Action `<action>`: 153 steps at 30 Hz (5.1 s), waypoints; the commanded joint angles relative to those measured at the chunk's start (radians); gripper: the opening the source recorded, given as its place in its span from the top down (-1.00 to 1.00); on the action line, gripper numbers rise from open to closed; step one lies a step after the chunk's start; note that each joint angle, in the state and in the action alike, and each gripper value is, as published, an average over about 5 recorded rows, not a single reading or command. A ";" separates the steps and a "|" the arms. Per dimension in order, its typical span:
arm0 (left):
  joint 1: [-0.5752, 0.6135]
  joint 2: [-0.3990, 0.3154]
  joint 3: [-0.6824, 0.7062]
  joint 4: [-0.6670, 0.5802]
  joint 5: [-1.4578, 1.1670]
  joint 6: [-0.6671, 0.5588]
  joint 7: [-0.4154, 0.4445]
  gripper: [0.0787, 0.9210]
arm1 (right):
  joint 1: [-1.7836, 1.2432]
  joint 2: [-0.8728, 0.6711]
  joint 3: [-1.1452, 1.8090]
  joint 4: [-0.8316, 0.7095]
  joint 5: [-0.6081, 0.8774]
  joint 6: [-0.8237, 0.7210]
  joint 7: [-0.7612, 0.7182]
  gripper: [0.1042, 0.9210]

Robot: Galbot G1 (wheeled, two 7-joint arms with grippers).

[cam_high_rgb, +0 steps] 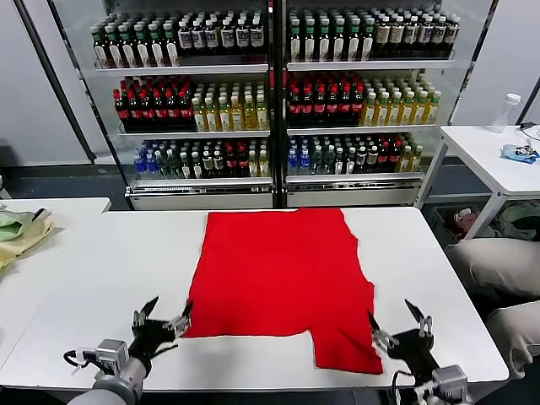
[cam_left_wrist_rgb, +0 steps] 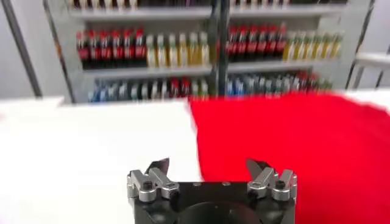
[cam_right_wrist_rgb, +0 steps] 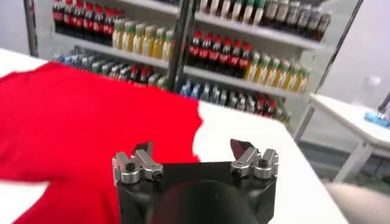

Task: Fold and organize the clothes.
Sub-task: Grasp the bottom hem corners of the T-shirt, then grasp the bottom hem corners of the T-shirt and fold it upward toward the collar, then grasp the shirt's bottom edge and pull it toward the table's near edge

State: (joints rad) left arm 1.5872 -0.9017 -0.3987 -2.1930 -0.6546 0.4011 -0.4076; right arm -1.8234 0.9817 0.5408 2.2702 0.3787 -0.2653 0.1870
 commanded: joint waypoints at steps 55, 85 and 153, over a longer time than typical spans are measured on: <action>0.397 0.059 -0.034 -0.230 0.063 -0.011 -0.097 1.00 | -0.292 0.036 0.181 0.250 0.130 -0.047 -0.077 0.97; -0.097 0.005 -0.033 0.066 -0.080 0.031 0.044 1.00 | 0.273 0.114 -0.070 -0.019 0.041 -0.071 -0.033 0.97; -0.083 -0.039 -0.032 0.148 -0.080 0.033 0.091 -0.26 | 0.324 0.165 -0.173 -0.197 0.042 -0.108 0.048 -0.18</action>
State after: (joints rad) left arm 1.5249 -0.9393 -0.4370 -2.0651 -0.7265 0.4340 -0.3232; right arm -1.4847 1.1479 0.3613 2.0657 0.4101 -0.3683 0.2262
